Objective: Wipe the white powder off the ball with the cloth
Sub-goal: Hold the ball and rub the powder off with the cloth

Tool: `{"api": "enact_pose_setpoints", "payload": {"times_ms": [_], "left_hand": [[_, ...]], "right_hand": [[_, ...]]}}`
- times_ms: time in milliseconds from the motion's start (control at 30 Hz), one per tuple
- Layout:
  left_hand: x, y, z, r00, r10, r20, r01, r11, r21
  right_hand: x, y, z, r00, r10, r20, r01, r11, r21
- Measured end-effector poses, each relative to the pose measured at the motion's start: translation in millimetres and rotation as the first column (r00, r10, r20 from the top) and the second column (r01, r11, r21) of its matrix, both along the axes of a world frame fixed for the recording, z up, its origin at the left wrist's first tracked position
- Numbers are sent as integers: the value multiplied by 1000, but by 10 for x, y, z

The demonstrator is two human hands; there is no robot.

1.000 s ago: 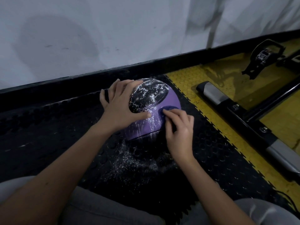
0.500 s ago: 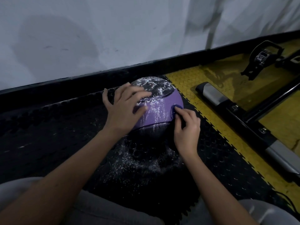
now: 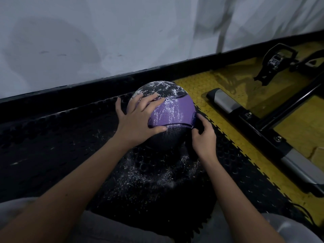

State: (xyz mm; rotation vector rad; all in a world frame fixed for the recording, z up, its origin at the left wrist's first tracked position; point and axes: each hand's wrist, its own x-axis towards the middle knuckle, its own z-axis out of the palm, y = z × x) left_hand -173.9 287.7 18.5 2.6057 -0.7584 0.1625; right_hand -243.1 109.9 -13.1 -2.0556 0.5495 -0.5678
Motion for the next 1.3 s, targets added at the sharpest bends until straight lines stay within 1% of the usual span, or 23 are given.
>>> {"api": "enact_pose_setpoints", "payload": {"times_ms": [33,67,133,167,233,267,300,400,467,500,567,667,700,733,800,867,933,1033,1100,1167,1233,1300], "left_hand": [[-5,-17,-2,1000,-1,-5,1,1000,-8],[-4,-31,-9,1000,2,-6,-2,1000,-17],[2,-38,-24,1000,12,-6,-12,1000,-23],[6,-33,-25,1000,16,-9,-16,1000,-23],[22,-12,-16,1000,16,-27,-17,999,-32],[29,3,-7,999,14,-38,-16,999,-41],[31,16,-1,999,11,-48,-14,999,-49],[21,26,8,998,-1,-64,-4,997,-73],[9,9,13,997,-9,-77,2,997,-82],[5,2,15,997,-6,-80,0,997,-80],[0,4,17,997,2,-79,-8,997,-76],[1,35,20,997,9,-78,-16,996,-84],[3,44,22,997,8,-76,-14,996,-85],[5,51,24,997,5,-77,-12,996,-86],[4,49,26,996,-7,-89,-2,996,-92],[5,28,24,995,-15,-99,6,996,-92],[7,14,25,995,-4,-103,-5,997,-83],[18,38,36,996,15,-91,-19,999,-49],[26,62,43,996,15,-87,-18,999,-36],[32,70,47,995,12,-95,-16,999,-45],[38,57,45,995,5,-102,-10,999,-47],[35,42,42,995,-5,-102,1,999,-34]], "right_hand": [[4,-1,9,1000,-23,18,22,1000,19],[-2,35,36,998,-21,65,21,1000,-1],[-30,180,81,980,74,183,-44,986,-159],[-55,257,81,967,144,211,-88,963,-255],[-84,328,44,950,229,211,-136,915,-379],[-70,303,13,951,226,212,-128,909,-397],[-50,247,-24,957,194,218,-100,920,-379],[5,57,-82,983,40,178,1,974,-226],[14,43,-76,987,20,162,13,979,-203],[9,85,-55,982,41,185,2,974,-227],[-21,223,-12,965,129,230,-48,944,-327],[-63,322,-5,947,264,184,-149,866,-478],[-65,286,-18,947,266,178,-151,861,-486],[-57,224,-32,954,238,182,-130,876,-464],[-34,79,-44,973,129,189,-51,927,-372],[-26,26,-38,982,57,177,4,946,-324],[-43,155,-26,978,94,187,-19,929,-369],[-122,429,-47,945,276,175,-158,855,-494],[-148,424,-70,934,319,158,-192,826,-530],[-138,295,-97,946,267,182,-141,849,-510],[-119,169,-106,964,175,200,-65,886,-460],[-112,144,-102,972,124,201,-27,904,-426]]}}
